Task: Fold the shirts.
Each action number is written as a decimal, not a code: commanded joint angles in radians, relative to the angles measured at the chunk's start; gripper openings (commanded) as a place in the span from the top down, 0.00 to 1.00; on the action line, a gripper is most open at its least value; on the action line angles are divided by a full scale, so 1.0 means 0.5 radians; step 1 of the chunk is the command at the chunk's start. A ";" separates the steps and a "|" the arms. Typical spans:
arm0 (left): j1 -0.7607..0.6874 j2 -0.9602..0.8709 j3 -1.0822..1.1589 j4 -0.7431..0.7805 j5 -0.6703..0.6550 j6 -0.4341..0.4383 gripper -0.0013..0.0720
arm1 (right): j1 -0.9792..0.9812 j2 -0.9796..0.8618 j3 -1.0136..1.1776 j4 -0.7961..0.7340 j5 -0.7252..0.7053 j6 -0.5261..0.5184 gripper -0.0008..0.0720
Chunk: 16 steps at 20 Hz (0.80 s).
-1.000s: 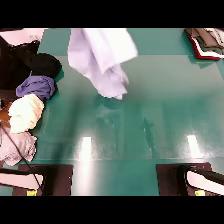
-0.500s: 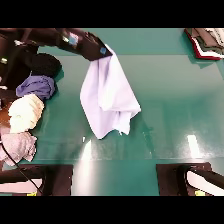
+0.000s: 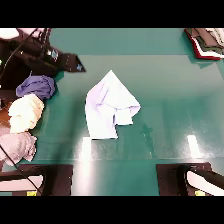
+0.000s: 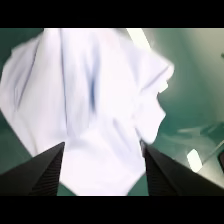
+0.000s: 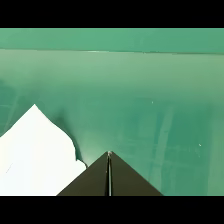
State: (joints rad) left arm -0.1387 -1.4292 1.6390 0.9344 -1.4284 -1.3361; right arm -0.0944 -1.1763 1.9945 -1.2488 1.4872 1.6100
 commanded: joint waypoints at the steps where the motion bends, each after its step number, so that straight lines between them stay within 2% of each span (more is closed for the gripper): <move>1: 0.073 0.212 -0.681 0.011 0.100 0.001 0.22 | 0.002 -0.002 0.000 0.001 0.011 0.000 0.96; 4: 0.072 0.418 -1.415 -0.057 0.425 0.006 0.22 | 0.002 -0.002 -0.001 0.001 0.011 0.000 0.96; 7: 0.009 0.459 -1.816 -0.243 0.578 0.168 0.22 | 0.002 -0.002 -0.001 0.001 0.010 0.000 0.96; 11: -0.231 0.450 -1.994 -0.330 0.860 0.259 0.22 | 0.002 -0.002 -0.001 0.002 0.012 0.000 0.96; 15: -0.356 0.397 -1.997 -0.329 1.039 0.144 0.22 | 0.002 -0.002 0.000 0.002 0.037 0.000 0.96; 16: -0.355 0.390 -1.996 -0.330 1.047 0.110 0.32 | 0.002 -0.002 0.000 0.002 0.045 0.001 0.96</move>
State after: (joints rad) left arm -0.2848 -1.2224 0.6609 0.7757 -0.9737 -1.2449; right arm -0.0944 -1.1767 1.9945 -1.2484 1.5005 1.6096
